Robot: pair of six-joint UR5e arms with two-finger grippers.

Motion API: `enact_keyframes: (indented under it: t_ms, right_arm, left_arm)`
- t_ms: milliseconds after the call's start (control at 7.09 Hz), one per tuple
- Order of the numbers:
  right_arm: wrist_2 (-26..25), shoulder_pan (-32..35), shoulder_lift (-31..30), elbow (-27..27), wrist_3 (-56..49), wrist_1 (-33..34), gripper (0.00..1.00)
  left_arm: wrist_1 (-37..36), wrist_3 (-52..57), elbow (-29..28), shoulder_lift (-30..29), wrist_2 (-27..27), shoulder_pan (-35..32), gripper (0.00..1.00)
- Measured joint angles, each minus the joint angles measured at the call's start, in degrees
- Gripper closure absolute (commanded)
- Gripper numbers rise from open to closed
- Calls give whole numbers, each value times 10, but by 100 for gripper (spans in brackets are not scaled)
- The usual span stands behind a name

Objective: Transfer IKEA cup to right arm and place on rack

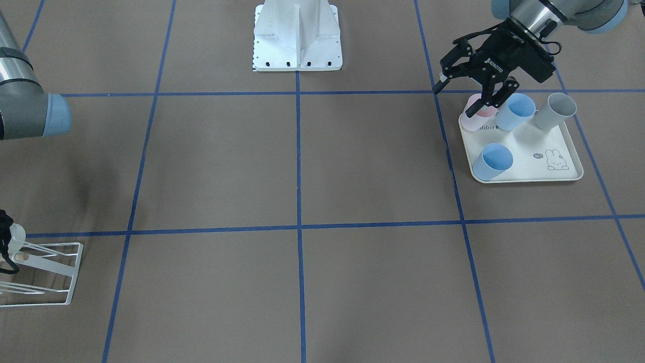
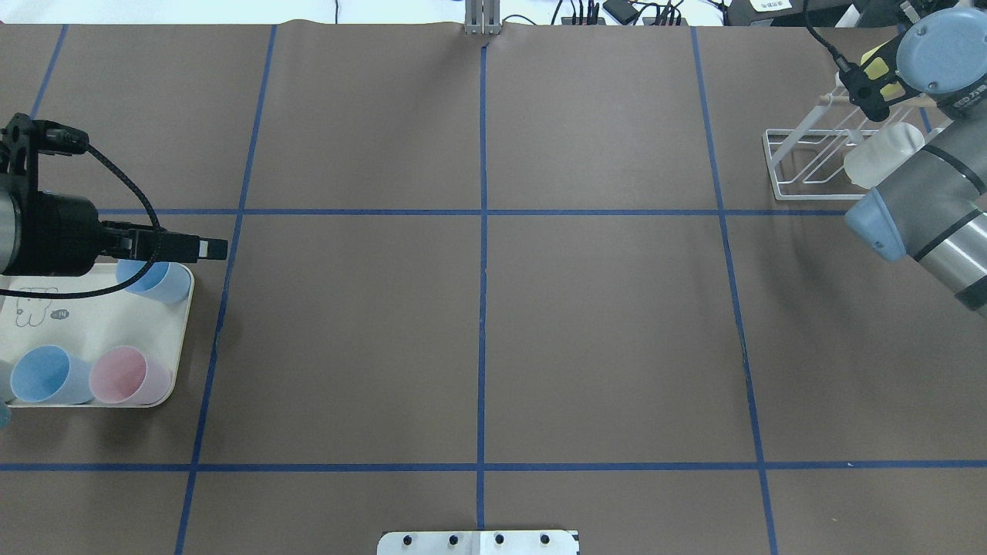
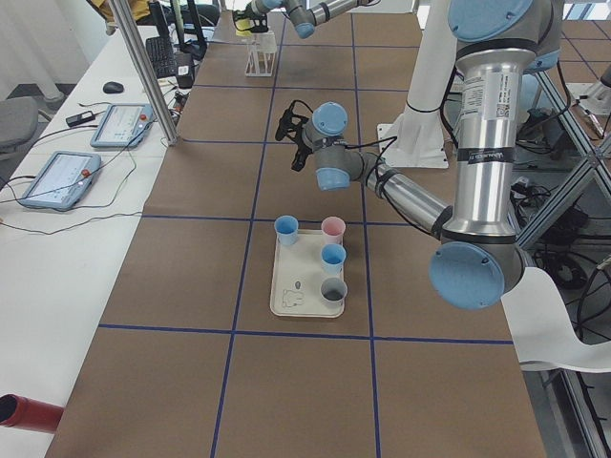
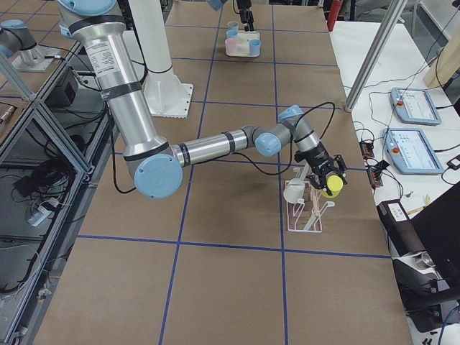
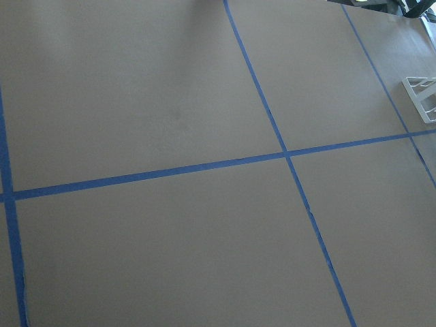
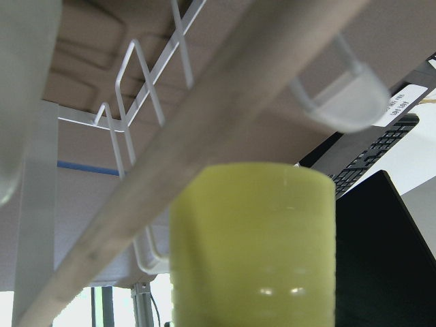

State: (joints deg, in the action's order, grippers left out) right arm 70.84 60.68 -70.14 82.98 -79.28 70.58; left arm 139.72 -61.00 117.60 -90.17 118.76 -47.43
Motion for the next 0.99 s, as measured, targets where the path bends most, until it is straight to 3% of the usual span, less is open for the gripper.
enact_keyframes:
  t_ms: [423, 846, 987]
  right_arm:
    - [-4, -2, -4, 1, 0, 0, 53]
    - [-5, -3, -5, 1, 1, 0, 2]
    - [-4, -3, -5, 1, 1, 0, 1]
  left_arm:
    - [0, -7, 0, 0, 0, 0, 0]
    - [1, -19, 1, -1, 0, 1, 0]
    - [1, -19, 1, -1, 0, 1, 0]
